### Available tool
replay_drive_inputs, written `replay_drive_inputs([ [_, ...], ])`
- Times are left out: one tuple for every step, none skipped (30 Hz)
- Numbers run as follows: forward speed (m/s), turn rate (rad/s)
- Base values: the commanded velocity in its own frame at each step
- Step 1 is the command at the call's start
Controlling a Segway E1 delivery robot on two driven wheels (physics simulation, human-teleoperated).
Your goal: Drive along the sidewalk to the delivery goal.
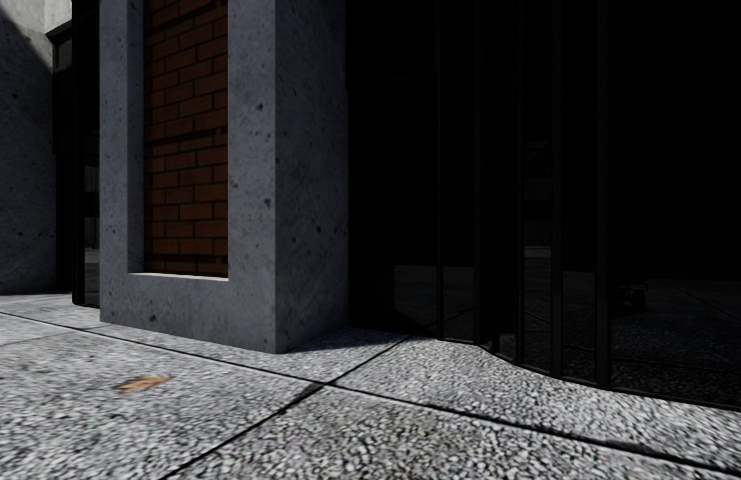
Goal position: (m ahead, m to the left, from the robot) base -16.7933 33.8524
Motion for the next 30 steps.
replay_drive_inputs([
  [0.00, 0.00],
  [0.00, 0.00],
  [0.00, 0.00],
  [0.00, 0.00],
  [0.00, 0.00],
  [0.00, 0.00],
  [0.00, 0.00],
  [0.00, 0.00],
  [0.00, 0.00],
  [0.00, 0.00],
  [0.00, 0.00],
  [0.00, 0.00],
  [0.00, 0.00],
  [0.00, 0.00],
  [0.00, 0.00],
  [0.00, 0.00],
  [0.00, 0.00],
  [0.00, 0.00],
  [0.00, 0.00],
  [0.00, 0.00],
  [0.00, 0.00],
  [0.00, 0.00],
  [0.00, 0.00],
  [0.00, 0.00],
  [0.00, 0.00],
  [0.00, 0.00],
  [0.00, 0.00],
  [0.00, 0.00],
  [0.00, 0.00],
  [0.00, 0.00],
])
